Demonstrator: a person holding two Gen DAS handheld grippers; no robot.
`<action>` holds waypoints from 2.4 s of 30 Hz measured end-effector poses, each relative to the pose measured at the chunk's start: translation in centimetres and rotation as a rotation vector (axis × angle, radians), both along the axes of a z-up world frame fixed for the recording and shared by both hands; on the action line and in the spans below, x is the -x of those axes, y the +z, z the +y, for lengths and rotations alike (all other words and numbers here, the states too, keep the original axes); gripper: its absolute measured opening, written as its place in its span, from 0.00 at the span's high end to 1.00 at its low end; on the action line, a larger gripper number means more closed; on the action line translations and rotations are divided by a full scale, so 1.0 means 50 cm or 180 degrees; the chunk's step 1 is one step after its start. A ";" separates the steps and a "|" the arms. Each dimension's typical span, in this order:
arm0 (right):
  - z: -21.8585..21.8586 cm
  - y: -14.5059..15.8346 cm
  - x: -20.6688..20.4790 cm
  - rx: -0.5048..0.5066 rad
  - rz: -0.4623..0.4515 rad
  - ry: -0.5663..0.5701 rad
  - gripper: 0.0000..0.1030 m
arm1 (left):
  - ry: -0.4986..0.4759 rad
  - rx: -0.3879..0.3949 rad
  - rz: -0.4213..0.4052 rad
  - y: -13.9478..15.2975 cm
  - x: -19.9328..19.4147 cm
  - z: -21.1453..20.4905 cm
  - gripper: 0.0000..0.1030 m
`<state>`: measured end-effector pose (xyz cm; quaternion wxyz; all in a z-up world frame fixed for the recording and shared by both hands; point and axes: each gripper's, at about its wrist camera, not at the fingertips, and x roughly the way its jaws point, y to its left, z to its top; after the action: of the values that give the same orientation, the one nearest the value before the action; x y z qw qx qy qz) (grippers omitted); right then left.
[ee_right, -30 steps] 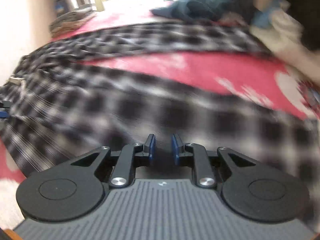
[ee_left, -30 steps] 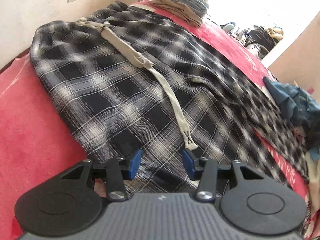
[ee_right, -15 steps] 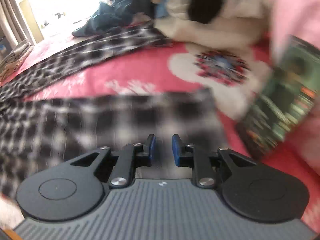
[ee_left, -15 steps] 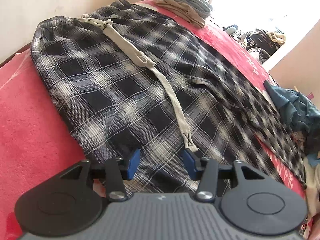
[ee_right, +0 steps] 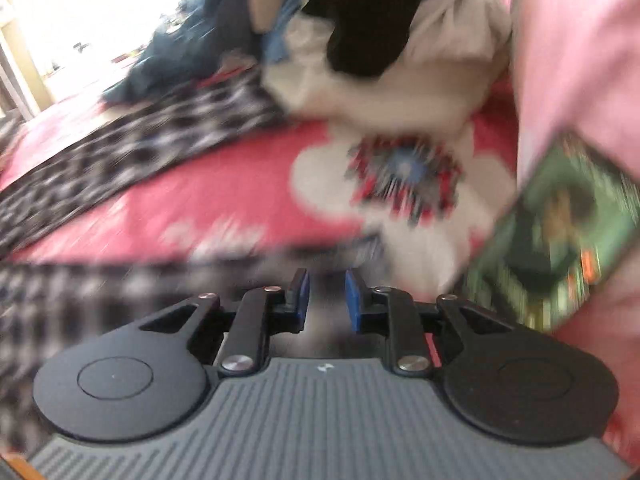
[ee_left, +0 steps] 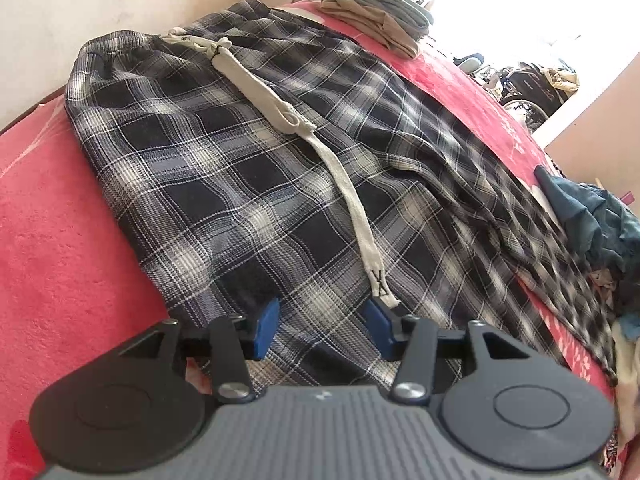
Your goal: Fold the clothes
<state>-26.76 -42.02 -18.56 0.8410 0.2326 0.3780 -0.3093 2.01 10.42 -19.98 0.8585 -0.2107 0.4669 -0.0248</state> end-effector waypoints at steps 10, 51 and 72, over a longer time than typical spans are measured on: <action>-0.027 -0.043 0.138 -0.0095 -0.0010 -0.0731 0.83 | 0.0101 0.0037 -0.0080 0.015 0.014 0.012 0.52; 0.287 -0.051 0.073 -0.0107 0.0436 0.1325 0.76 | 0.0252 -0.0680 0.0060 0.104 0.173 0.253 0.46; 0.214 -0.133 0.166 -0.2550 -0.0919 -0.0589 0.50 | 0.0674 0.0363 0.0095 0.012 0.010 0.293 0.41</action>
<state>-35.05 -31.31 -25.21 0.6973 0.6144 0.3242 -0.1766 1.50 25.09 -19.36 0.8358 -0.3078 0.4526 0.0427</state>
